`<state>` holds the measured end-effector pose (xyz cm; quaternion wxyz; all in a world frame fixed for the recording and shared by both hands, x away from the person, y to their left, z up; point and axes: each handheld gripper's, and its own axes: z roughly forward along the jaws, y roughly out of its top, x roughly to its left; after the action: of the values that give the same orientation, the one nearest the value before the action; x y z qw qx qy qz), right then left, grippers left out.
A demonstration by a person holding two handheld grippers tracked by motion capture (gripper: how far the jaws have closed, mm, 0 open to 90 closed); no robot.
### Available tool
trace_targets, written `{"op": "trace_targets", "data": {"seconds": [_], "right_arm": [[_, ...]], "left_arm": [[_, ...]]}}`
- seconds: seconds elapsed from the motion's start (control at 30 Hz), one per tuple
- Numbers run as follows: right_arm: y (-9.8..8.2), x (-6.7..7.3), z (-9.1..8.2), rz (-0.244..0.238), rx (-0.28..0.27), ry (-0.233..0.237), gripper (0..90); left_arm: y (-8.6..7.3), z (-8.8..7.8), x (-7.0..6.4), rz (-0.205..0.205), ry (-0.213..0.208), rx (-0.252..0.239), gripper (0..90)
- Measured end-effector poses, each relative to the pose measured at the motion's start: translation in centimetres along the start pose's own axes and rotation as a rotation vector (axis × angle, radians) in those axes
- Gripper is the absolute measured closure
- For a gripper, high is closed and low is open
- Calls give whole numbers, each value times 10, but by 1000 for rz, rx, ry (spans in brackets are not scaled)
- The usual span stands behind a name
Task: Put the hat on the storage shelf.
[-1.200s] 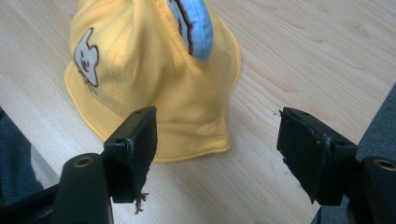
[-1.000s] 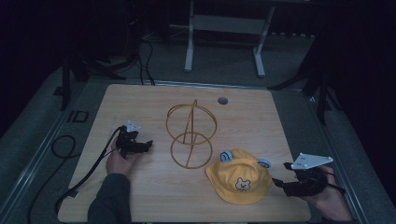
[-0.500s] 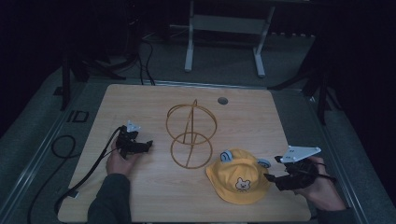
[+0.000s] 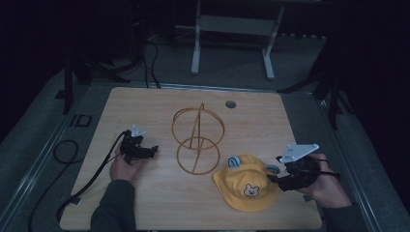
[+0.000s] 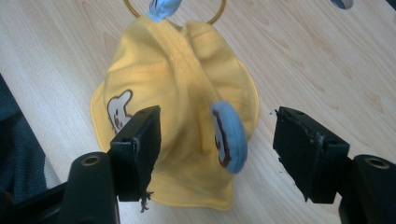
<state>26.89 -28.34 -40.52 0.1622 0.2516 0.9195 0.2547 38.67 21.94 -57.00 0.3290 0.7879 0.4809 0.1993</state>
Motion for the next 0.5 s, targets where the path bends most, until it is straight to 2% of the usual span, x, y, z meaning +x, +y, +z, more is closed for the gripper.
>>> {"op": "trace_targets", "data": {"seconds": [0.5], "right_arm": [[23, 4, 20, -70, 57, 44, 322]], "left_arm": [[0, 0, 0, 0, 0, 0, 139]]}}
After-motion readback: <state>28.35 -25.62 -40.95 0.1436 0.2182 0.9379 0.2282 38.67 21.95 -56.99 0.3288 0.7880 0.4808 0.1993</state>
